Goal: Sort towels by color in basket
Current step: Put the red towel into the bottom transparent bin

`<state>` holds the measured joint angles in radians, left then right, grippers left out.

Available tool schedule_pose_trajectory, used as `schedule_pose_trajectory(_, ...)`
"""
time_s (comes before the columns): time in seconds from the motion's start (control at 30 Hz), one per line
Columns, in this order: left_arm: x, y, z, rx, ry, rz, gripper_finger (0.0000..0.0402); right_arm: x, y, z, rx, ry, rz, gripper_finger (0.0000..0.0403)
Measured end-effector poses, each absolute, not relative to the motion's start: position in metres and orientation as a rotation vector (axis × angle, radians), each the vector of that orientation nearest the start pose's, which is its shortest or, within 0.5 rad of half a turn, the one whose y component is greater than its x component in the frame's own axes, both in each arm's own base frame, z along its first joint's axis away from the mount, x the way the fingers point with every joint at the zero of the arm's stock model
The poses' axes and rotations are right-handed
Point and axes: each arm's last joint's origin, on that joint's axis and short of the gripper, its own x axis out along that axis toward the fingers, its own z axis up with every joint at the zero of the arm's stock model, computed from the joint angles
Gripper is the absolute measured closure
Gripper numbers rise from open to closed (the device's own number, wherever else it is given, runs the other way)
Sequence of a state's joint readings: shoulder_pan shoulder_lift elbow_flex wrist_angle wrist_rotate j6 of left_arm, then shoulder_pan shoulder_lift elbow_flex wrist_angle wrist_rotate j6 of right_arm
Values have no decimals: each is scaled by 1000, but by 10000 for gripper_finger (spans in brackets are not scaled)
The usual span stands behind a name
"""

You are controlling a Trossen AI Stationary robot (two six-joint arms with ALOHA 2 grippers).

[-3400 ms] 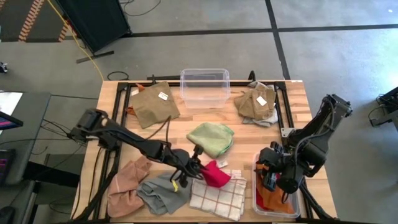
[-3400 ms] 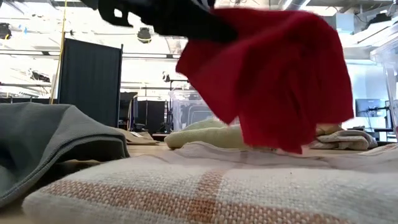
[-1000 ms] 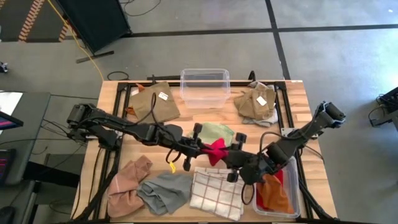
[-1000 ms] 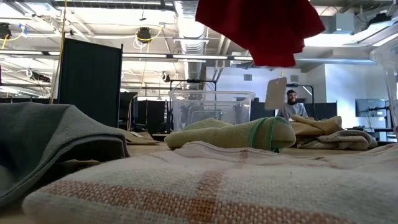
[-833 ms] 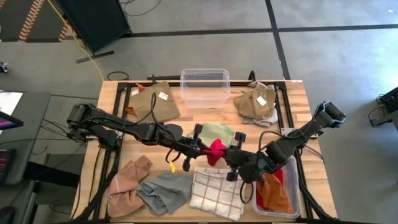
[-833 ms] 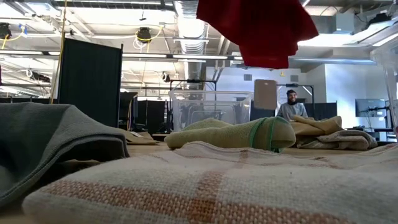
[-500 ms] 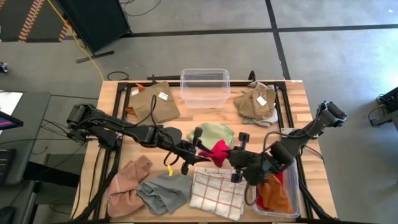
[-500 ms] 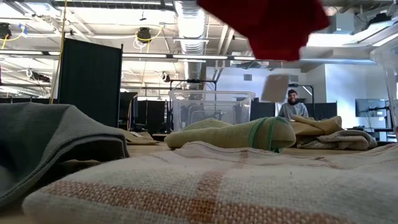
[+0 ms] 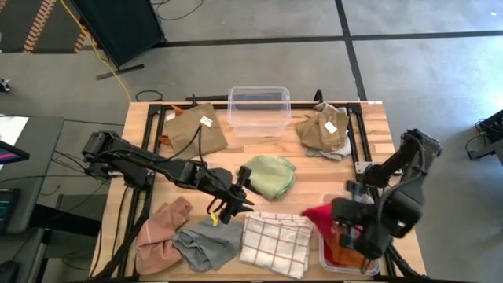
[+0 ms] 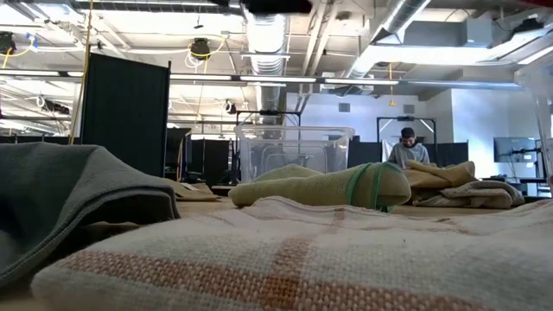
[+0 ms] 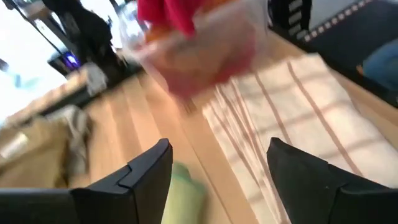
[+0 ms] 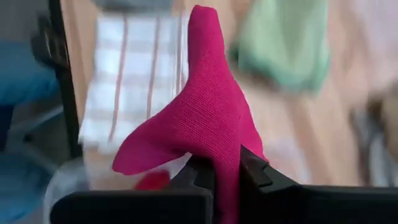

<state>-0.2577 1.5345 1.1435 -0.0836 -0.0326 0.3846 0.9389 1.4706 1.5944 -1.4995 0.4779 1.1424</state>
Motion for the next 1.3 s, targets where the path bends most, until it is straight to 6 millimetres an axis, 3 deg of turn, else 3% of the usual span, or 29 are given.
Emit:
schedule_pose_trajectory(0.23, 329, -86, 276, 410, 542, -314, 150, 129, 210, 348, 281, 1202, -295, 358)
schedule_pose_trajectory(0.37, 328, -85, 273, 403, 576, -316, 150, 130, 217, 327, 305, 1231, -285, 358)
schedule_pose_trajectory(0.57, 324, -88, 269, 365, 627, -380, 150, 138, 220, 280, 351, 1323, -271, 358)
schedule_pose_trajectory(0.83, 311, -107, 251, 317, 698, -556, 150, 148, 219, 233, 448, 1353, -230, 340)
schedule_pose_trajectory(1.0, 308, -122, 230, 341, 694, -602, 150, 151, 215, 227, 463, 1361, -238, 336)
schedule_pose_trajectory(1.3, 333, -146, 190, 377, 621, -637, 150, 161, 212, 235, 481, 1345, -214, 314)
